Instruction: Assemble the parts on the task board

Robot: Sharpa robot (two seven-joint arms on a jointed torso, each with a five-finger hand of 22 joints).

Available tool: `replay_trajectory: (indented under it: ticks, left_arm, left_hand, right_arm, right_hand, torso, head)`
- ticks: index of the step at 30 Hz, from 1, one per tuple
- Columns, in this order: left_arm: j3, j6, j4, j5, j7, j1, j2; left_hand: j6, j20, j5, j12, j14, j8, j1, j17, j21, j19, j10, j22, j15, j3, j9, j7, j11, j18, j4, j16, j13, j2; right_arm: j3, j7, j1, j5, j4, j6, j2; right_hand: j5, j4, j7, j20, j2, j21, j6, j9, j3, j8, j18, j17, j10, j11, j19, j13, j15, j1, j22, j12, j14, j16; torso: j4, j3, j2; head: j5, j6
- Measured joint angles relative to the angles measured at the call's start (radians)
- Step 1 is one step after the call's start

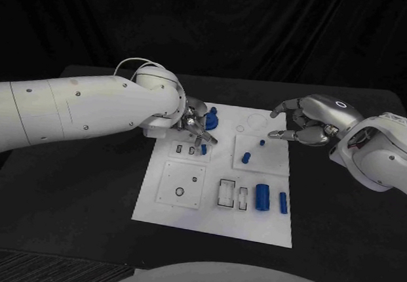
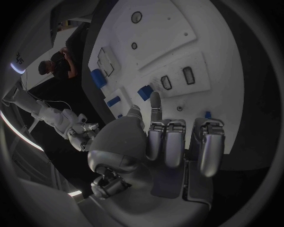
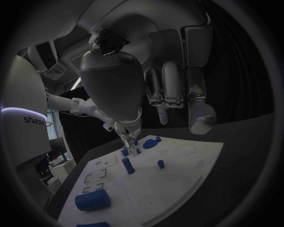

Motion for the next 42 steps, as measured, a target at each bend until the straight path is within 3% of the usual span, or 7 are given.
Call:
replay_trajectory:
  ticks: [2, 6, 8, 17, 28, 37, 42]
  left_arm:
    - [0.0, 0.0, 0.003, 0.001, -0.008, 0.0, -0.003]
    - [0.0, -0.001, 0.006, 0.003, -0.025, 0.0, -0.011]
    - [0.0, -0.002, 0.007, 0.003, -0.031, 0.0, -0.013]
    - [0.0, 0.0, 0.018, 0.005, -0.046, 0.0, -0.022]
    - [0.0, 0.005, 0.03, 0.006, -0.046, 0.0, -0.025]
    - [0.0, 0.012, 0.027, 0.006, -0.043, 0.0, -0.019]
    - [0.0, 0.016, 0.023, 0.006, -0.04, 0.0, -0.014]
  left_hand:
    - [0.006, -0.005, 0.0, 0.0, -0.001, 0.02, -0.002, 0.0, 0.0, -0.004, 0.002, 0.0, -0.007, 0.003, 0.044, -0.003, -0.003, 0.0, -0.003, 0.0, 0.0, -0.002]
    - [-0.034, -0.015, -0.008, 0.0, 0.0, 0.105, -0.012, 0.0, 0.0, -0.001, 0.001, 0.0, -0.018, 0.014, 0.218, -0.014, -0.015, 0.0, -0.003, 0.0, 0.0, -0.012]
    - [-0.045, -0.015, -0.008, 0.0, 0.0, 0.124, -0.015, 0.0, 0.0, -0.001, 0.002, 0.0, -0.018, 0.014, 0.267, -0.018, -0.016, 0.0, -0.003, 0.0, 0.0, -0.015]
    - [-0.057, -0.015, -0.033, 0.0, 0.0, 0.136, -0.027, 0.0, 0.0, -0.001, 0.001, 0.0, -0.018, 0.017, 0.338, -0.016, -0.016, 0.0, 0.0, 0.0, 0.0, -0.027]
    - [-0.058, -0.015, -0.053, 0.0, 0.0, 0.08, -0.05, 0.0, -0.004, -0.001, 0.001, 0.0, -0.018, 0.014, 0.344, -0.015, -0.016, 0.0, 0.003, 0.0, 0.0, -0.015]
    - [-0.022, -0.015, -0.053, 0.0, -0.003, -0.101, -0.06, 0.0, -0.008, -0.001, 0.001, 0.0, -0.014, 0.014, 0.264, 0.008, -0.009, 0.0, 0.003, 0.0, 0.0, -0.014]
    - [-0.007, -0.011, -0.053, 0.0, 0.0, -0.146, -0.06, 0.0, -0.008, -0.004, 0.0, 0.0, -0.01, 0.02, 0.239, 0.009, -0.003, 0.0, 0.003, 0.0, 0.0, -0.014]
  right_arm:
    - [0.0, -0.001, -0.001, 0.0, -0.001, 0.001, 0.001]
    - [0.0, -0.003, -0.004, 0.001, -0.004, 0.003, 0.002]
    - [0.0, -0.003, -0.006, 0.002, -0.005, 0.004, 0.002]
    - [0.0, -0.006, -0.012, 0.003, -0.011, 0.009, 0.005]
    - [0.0, -0.011, -0.014, 0.004, -0.017, 0.016, 0.01]
    - [0.0, -0.014, -0.014, 0.004, -0.019, 0.02, 0.013]
    - [0.0, -0.014, -0.014, 0.004, -0.02, 0.02, 0.015]
  right_hand:
    - [0.0, 0.0, 0.0, 0.0, 0.0, 0.0, 0.0, 0.0, 0.0, 0.0, 0.0, 0.0, 0.0, 0.0, 0.0, 0.0, 0.0, 0.0, 0.0, 0.0, 0.0, 0.0]
    - [0.004, 0.0, 0.0, 0.0, 0.0, 0.0, 0.0, 0.0, 0.0, 0.0, 0.0, 0.0, 0.0, 0.0, 0.0, 0.0, 0.0, 0.0, 0.0, 0.0, 0.0, 0.0]
    - [0.004, 0.0, 0.0, 0.0, 0.0, 0.0, 0.0, 0.0, 0.0, 0.0, 0.0, 0.0, 0.0, 0.0, 0.0, 0.0, 0.0, 0.0, 0.0, 0.0, 0.0, 0.0]
    - [0.004, 0.0, 0.0, 0.0, 0.0, 0.0, 0.0, -0.001, 0.0, 0.0, 0.0, 0.0, 0.0, 0.0, 0.0, 0.0, 0.0, 0.0, 0.0, 0.0, 0.0, -0.004]
    - [0.004, 0.0, 0.0, 0.0, 0.0, -0.005, 0.0, -0.001, 0.0, 0.0, 0.0, 0.0, 0.0, 0.0, 0.0, 0.0, 0.0, 0.0, 0.0, 0.0, 0.0, -0.004]
    - [0.004, 0.0, 0.0, 0.0, 0.0, -0.005, 0.0, -0.002, 0.0, 0.0, 0.0, 0.0, 0.0, 0.0, 0.0, 0.0, 0.0, 0.0, 0.0, 0.0, 0.0, -0.004]
    - [0.004, 0.0, 0.0, 0.0, 0.0, -0.011, 0.0, -0.002, 0.0, 0.0, 0.0, 0.0, 0.0, 0.0, 0.0, 0.0, 0.0, 0.0, 0.0, 0.0, 0.0, -0.008]
  torso:
    - [0.0, 0.0, 0.0]
    - [0.0003, 0.0, -0.002]
    - [0.001, -0.0003, -0.003]
    - [0.0012, -0.0014, -0.005]
    - [0.0018, -0.0034, -0.006]
    - [0.0021, -0.0035, -0.007]
    - [0.0017, -0.0034, -0.007]
  head:
    - [0.0, -0.001]
    - [-0.003, -0.007]
    - [-0.005, -0.009]
    - [-0.003, -0.016]
    - [-0.001, -0.016]
    - [0.002, -0.016]
    - [0.003, -0.016]
